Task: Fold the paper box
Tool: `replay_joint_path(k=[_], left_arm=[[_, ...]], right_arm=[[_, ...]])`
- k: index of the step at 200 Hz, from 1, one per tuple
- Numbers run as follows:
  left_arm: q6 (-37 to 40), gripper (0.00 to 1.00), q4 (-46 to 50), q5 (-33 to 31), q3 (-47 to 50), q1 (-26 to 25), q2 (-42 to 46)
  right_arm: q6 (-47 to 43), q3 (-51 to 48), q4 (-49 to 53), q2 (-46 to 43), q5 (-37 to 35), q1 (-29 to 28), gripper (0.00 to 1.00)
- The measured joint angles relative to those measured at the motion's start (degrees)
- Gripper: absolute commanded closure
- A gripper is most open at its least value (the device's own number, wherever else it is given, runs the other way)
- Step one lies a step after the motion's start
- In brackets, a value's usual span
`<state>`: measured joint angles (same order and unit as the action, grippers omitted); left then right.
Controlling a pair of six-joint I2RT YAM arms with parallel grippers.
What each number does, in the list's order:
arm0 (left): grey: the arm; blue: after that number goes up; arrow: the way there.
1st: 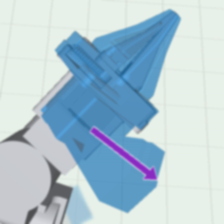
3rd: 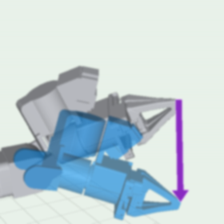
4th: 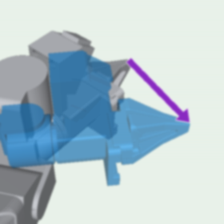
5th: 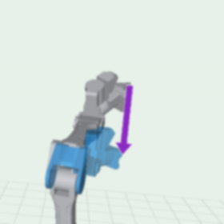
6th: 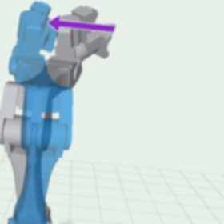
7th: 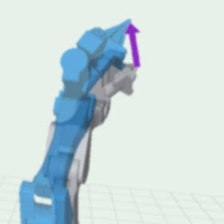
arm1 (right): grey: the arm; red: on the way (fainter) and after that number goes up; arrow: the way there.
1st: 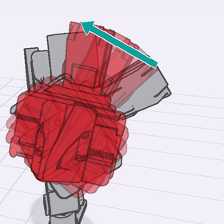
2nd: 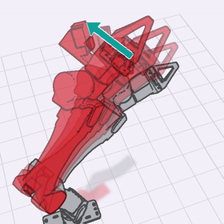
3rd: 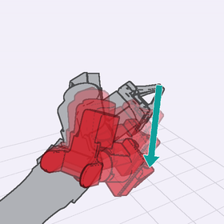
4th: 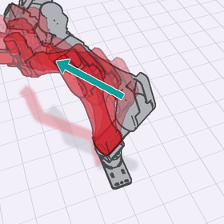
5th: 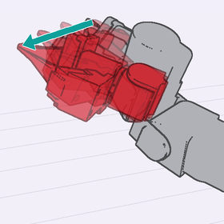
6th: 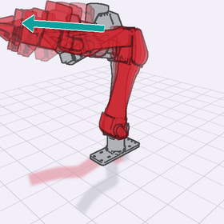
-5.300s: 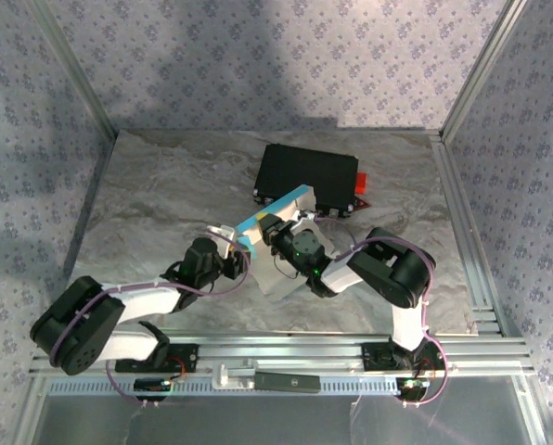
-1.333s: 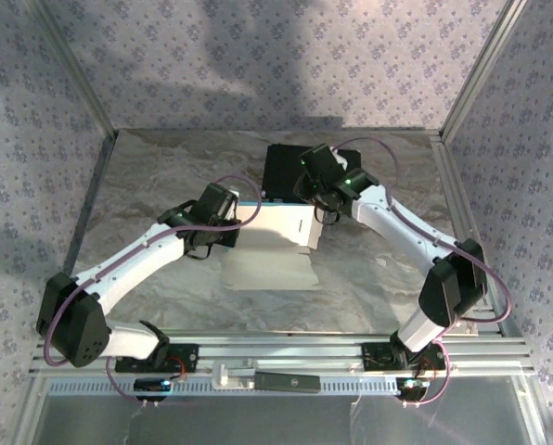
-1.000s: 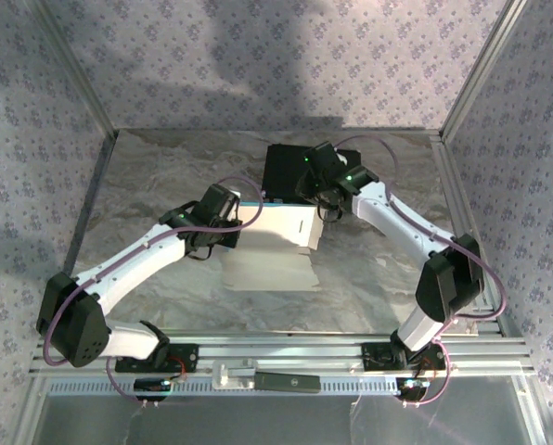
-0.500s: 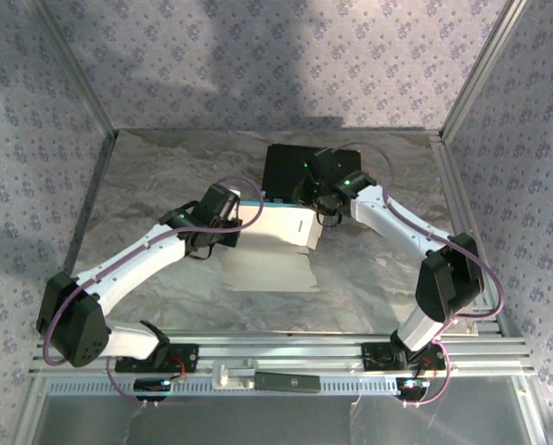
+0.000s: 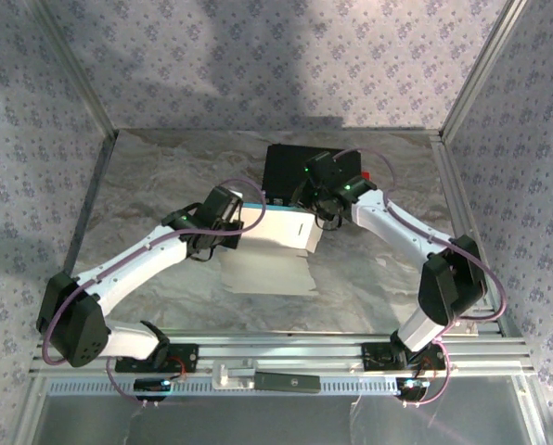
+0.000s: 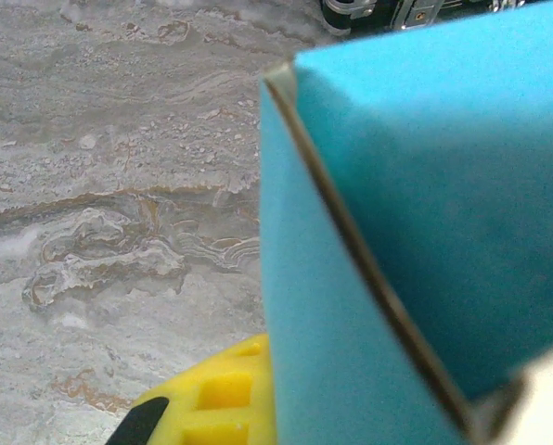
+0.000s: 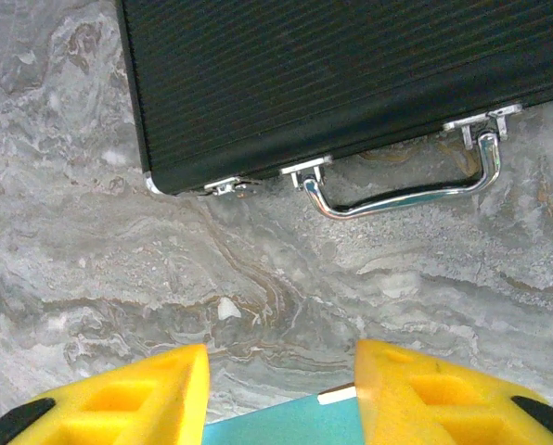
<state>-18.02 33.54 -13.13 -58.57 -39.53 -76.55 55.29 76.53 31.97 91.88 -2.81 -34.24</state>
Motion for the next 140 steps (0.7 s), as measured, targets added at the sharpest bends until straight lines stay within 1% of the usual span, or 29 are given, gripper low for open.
replay_joint_path(k=[29, 48, 78, 95, 108, 140], left_arm=[[0.0, 1.00, -0.4, 0.0, 0.1, -0.1, 0.8], [0.0, 1.00, -0.5, 0.0, 0.4, -0.4, 1.2], [-0.3, 1.00, -1.4, -0.7, 1.4, -0.8, 1.6], [-0.8, 1.00, -2.6, -1.9, 2.0, -1.4, 1.6], [-1.4, 1.00, -3.8, -3.0, 2.9, -2.0, 1.9], [-3.4, 1.00, -6.7, -6.8, 6.2, -3.8, 4.7]], right_arm=[[-0.7, -0.4, 0.1, -1.2, 0.2, 1.3, 0.56], [-1.1, -1.4, 0.5, -2.6, -1.8, 1.8, 0.55], [0.3, -8.2, -0.4, -11.3, -5.2, 1.9, 0.54], [4.2, -13.1, -2.7, -17.5, -6.2, 2.1, 0.54], [8.0, -16.6, -5.9, -20.5, -5.9, 2.7, 0.55], [18.5, -22.9, -15.5, -20.7, -3.8, 3.9, 0.57]])
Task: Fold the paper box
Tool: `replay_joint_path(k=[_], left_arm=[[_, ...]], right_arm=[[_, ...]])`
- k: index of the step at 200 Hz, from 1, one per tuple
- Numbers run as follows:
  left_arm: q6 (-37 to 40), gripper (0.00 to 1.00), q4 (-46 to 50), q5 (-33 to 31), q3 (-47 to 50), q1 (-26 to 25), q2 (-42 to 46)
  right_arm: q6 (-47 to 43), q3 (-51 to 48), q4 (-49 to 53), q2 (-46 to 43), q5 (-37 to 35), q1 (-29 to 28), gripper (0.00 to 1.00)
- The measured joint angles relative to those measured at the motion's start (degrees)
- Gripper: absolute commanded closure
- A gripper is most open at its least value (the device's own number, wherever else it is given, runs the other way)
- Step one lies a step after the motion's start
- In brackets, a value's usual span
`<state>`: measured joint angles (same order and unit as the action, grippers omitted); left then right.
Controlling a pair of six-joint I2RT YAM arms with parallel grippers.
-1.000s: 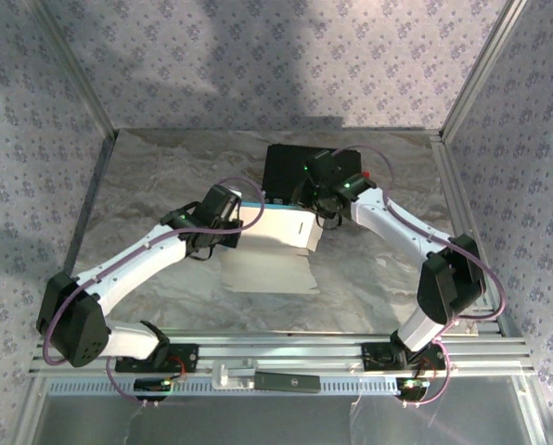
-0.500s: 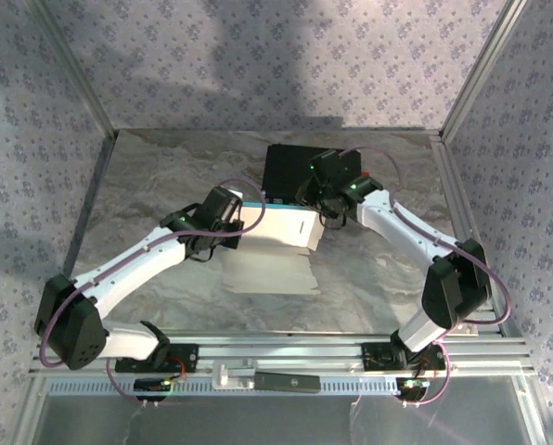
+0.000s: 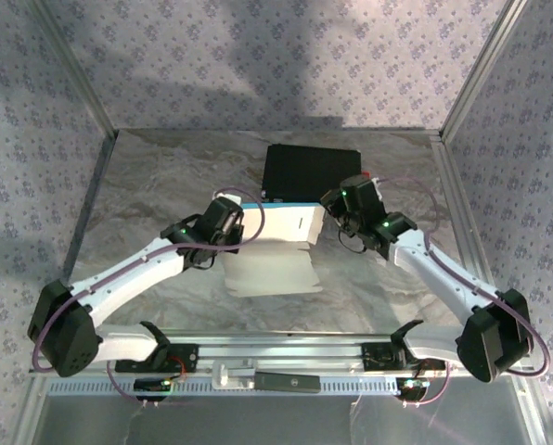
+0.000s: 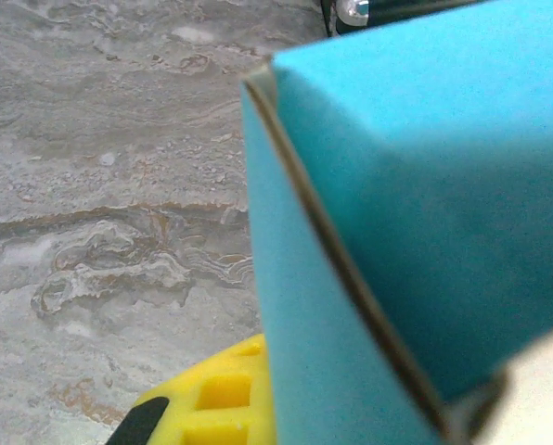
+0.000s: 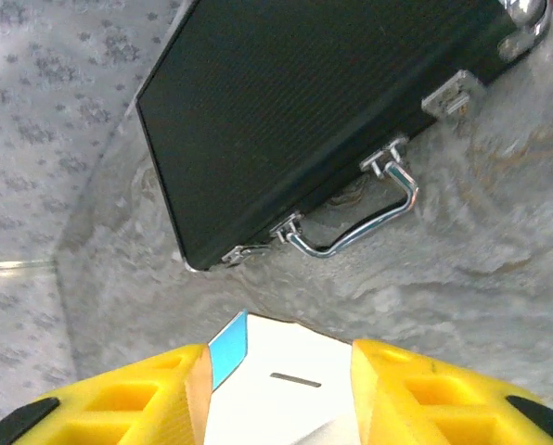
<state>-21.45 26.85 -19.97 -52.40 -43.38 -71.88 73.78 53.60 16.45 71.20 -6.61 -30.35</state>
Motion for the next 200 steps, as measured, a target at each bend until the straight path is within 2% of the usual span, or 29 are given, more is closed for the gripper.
replay_joint_path(k=[34, 78, 121, 200], left_arm=[[-2.1, 1.00, -3.6, -2.8, 2.2, -1.4, 2.6], [-3.7, 1.00, -5.2, -4.4, 3.1, -1.4, 2.8], [-4.4, 1.00, -6.2, -5.2, 3.2, -1.6, 2.8], [-5.2, 1.00, -7.4, -5.6, 3.5, -1.9, 2.8]], right_arm=[[11.1, -2.5, -8.2, 1.6, 2.0, 0.1, 0.60], [19.7, -6.1, -19.0, 2.9, 2.9, 0.0, 0.61], [24.3, -9.1, -24.0, 0.7, 1.4, -0.9, 0.62], [25.8, -9.1, -28.4, 0.7, -1.0, -1.7, 0.62]])
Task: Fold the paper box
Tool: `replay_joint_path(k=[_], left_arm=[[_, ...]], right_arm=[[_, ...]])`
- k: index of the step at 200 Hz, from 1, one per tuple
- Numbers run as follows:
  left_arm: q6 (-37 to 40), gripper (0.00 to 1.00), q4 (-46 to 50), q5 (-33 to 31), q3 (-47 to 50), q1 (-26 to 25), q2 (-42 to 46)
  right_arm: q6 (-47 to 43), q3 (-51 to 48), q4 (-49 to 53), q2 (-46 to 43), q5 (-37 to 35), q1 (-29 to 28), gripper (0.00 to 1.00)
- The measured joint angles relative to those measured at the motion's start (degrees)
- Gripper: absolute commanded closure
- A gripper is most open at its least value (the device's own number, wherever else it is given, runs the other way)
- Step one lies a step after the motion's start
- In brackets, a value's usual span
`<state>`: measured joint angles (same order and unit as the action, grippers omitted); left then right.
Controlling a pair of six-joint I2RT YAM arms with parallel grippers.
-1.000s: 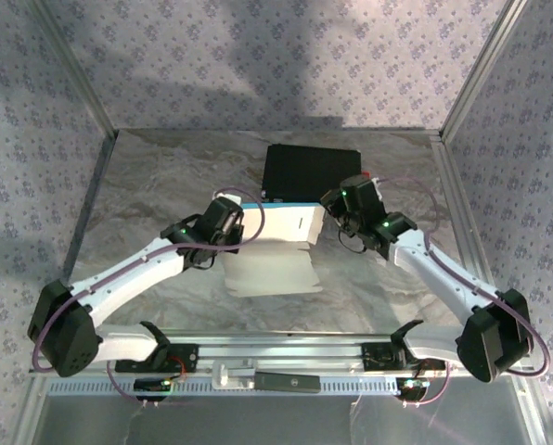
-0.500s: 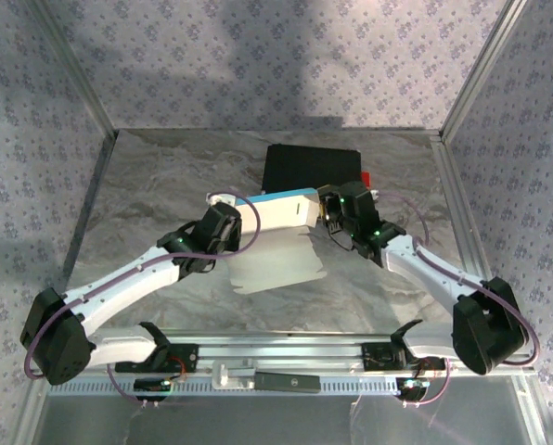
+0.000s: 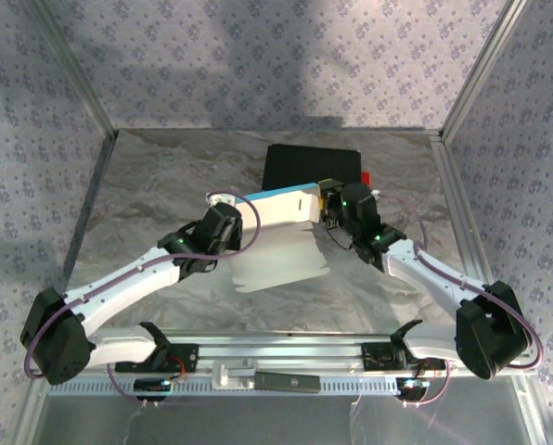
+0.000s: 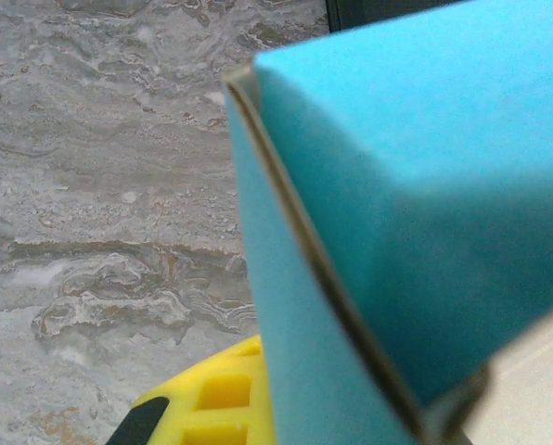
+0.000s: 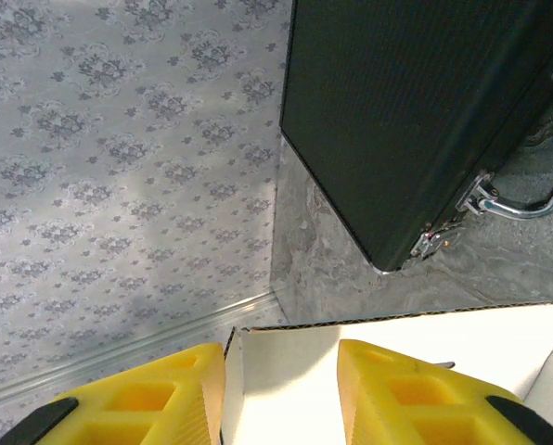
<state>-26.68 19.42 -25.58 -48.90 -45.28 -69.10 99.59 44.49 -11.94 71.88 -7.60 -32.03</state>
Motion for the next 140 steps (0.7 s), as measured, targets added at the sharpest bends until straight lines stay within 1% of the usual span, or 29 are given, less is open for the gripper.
replay_joint_path(k=[23, 35, 42, 56, 59, 68, 71, 75, 78, 82, 85, 97, 119, 140], left_arm=[[0.0, 1.00, 0.0, 0.0, 0.0, -0.1, 0.0], [0.0, 1.00, 0.0, -0.2, 0.0, -0.1, 0.0], [0.1, 1.00, 0.0, -0.2, 0.0, -0.1, 0.0], [0.7, 1.00, 0.4, -0.4, -0.2, -0.1, 0.0], [0.8, 1.00, 0.7, -0.4, -0.3, -0.1, -0.1], [1.3, 1.00, 2.2, 0.0, -1.3, 0.4, -0.3], [1.6, 1.00, 2.7, 0.3, -1.7, 0.7, -0.4], [1.7, 1.00, 3.4, 0.9, -2.3, 1.0, -0.6], [2.0, 1.00, 4.0, 1.2, -2.9, 1.6, -0.8], [2.1, 1.00, 4.5, 1.7, -3.5, 2.2, -0.9], [2.4, 1.00, 5.1, 2.1, -4.0, 2.8, -1.1], [3.4, 1.00, 7.1, 4.0, -6.5, 5.4, -1.8], [5.6, 1.00, 10.8, 7.2, -11.3, 9.2, -4.0], [7.8, 1.00, 14.3, 10.3, -16.0, 10.8, -7.2]], right_arm=[[-0.7, 0.0, 0.3, -0.2, -0.3, -0.1, 0.63], [-2.8, 0.1, 1.4, -0.8, -0.6, -0.3, 0.64], [-5.1, 0.4, 3.0, -1.5, -0.6, -0.2, 0.63], [-13.9, 3.2, 7.9, -2.7, 0.2, 0.5, 0.65], [-17.9, 4.6, 9.9, -2.9, 0.9, 0.9, 0.66], [-26.0, 8.9, 14.2, -2.9, 2.1, 2.0, 0.67], [-30.9, 10.8, 15.9, -2.9, 2.6, 2.3, 0.68], [-34.2, 12.7, 17.4, -2.9, 2.9, 2.7, 0.69], [-39.3, 14.7, 19.0, -2.9, 3.1, 3.0, 0.69], [-42.8, 16.5, 20.6, -2.9, 3.1, 3.2, 0.70], [-47.6, 18.3, 22.1, -2.9, 3.4, 3.3, 0.70], [-60.5, 22.4, 25.6, -3.1, 4.0, 3.6, 0.68], [-81.7, 23.6, 31.9, -3.9, 6.7, 3.9, 0.64], [-96.4, 23.7, 37.1, -2.4, 7.8, 3.6, 0.58]])
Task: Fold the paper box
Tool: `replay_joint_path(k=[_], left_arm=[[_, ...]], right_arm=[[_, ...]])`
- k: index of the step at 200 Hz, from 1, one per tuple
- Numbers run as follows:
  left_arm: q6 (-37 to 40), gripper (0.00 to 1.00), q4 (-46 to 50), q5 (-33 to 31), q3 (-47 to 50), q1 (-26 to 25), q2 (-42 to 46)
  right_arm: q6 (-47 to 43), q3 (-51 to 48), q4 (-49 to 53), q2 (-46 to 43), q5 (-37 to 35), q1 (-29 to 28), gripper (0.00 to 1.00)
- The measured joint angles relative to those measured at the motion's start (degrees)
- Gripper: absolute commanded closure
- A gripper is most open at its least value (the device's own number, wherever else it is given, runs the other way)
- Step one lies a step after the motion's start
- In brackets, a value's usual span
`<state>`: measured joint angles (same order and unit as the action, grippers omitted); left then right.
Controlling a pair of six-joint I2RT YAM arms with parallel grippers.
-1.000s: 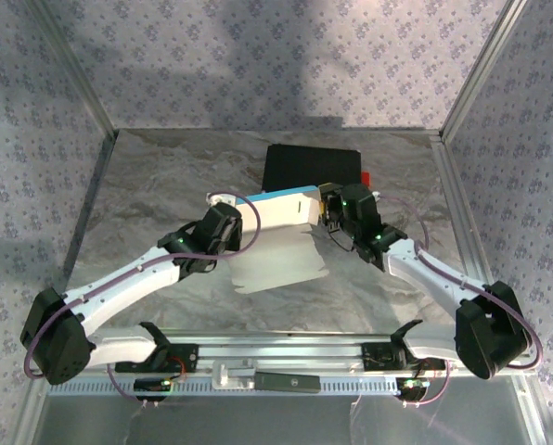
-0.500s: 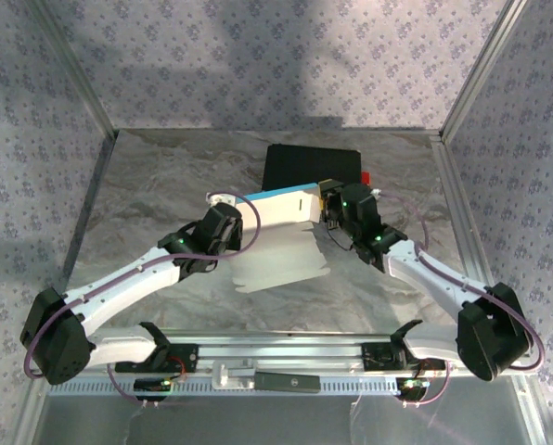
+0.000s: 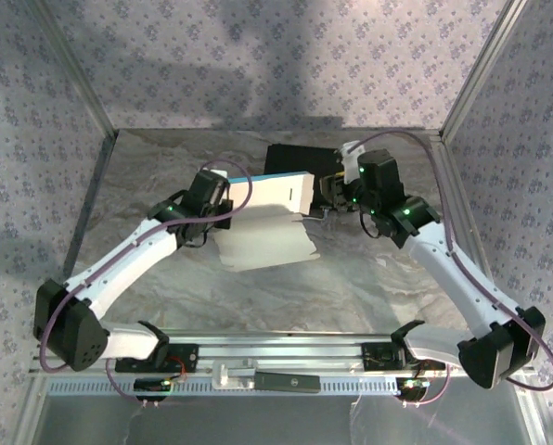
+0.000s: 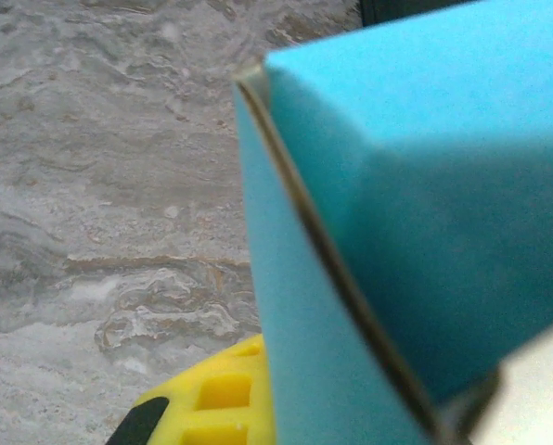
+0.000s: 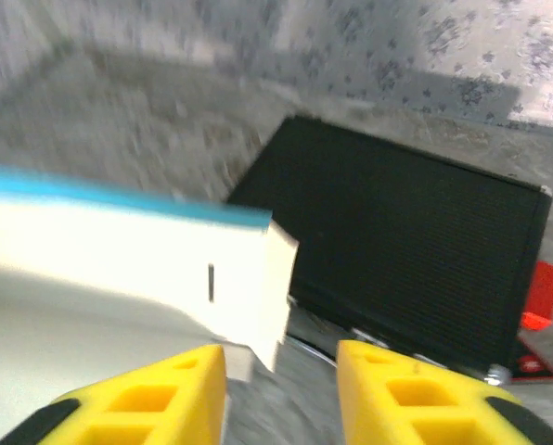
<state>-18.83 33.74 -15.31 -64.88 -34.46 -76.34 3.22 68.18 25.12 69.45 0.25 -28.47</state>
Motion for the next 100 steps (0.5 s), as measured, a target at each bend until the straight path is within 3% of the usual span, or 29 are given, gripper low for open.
replay_joint_path(k=[51, 100], left_arm=[[4.1, 1.00, 7.0, 6.4, -4.8, 2.2, -4.9], [7.0, 1.00, 11.7, 10.2, -7.8, 3.9, -6.3]], right_arm=[[-21.5, 13.0, 12.2, 13.2, -7.0, -6.3, 0.51], [-28.4, 19.1, 19.5, 22.0, -9.9, -8.5, 0.52]])
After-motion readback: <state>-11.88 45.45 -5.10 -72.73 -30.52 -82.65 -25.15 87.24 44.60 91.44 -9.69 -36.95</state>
